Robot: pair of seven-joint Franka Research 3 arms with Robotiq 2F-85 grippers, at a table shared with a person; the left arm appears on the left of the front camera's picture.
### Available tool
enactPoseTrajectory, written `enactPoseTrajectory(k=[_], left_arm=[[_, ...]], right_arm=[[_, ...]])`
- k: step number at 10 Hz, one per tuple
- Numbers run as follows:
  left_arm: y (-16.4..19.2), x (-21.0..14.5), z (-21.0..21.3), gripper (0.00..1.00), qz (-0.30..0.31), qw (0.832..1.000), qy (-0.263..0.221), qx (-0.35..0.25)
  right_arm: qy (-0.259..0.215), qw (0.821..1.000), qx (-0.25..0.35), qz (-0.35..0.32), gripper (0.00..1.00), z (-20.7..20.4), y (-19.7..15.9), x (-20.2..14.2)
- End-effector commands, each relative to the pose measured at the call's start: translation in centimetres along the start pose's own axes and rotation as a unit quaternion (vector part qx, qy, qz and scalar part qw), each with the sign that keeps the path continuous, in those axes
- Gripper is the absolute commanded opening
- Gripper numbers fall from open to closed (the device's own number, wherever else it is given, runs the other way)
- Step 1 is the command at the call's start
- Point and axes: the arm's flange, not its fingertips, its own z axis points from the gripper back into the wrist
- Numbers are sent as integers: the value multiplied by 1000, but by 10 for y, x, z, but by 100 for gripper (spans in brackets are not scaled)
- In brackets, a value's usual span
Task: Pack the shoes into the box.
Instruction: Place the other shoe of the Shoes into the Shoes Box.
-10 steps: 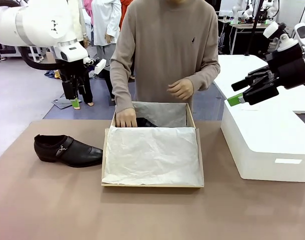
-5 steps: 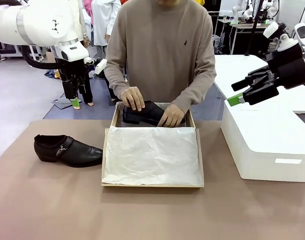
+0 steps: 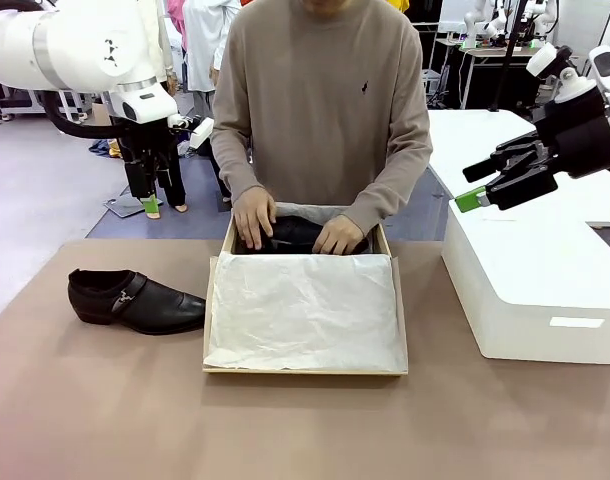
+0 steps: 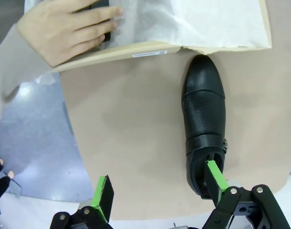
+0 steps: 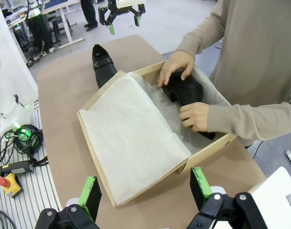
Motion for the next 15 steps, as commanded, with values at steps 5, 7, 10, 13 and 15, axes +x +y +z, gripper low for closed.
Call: enactPoseTrajectory(k=[5,7,10,13,15], left_arm=[[-29,-43,-5,100,27,1000,-14,3],[-44,-61,-17,100,34,999,-11,0],[-51,-83,-31,100,17,1000,-10,10],[-46,-97,-47,100,28,1000,-14,-1],[-42,-97,-47,100,18,1000,-18,-10]], right_arm=[[-17,1000,6,12,100,-3,-3,0],[-17,1000,6,12,100,-3,-3,0],[-17,1000,6,12,100,-3,-3,0],[-17,1000,6,12,100,-3,-3,0],[-17,1000,6,12,100,-3,-3,0]])
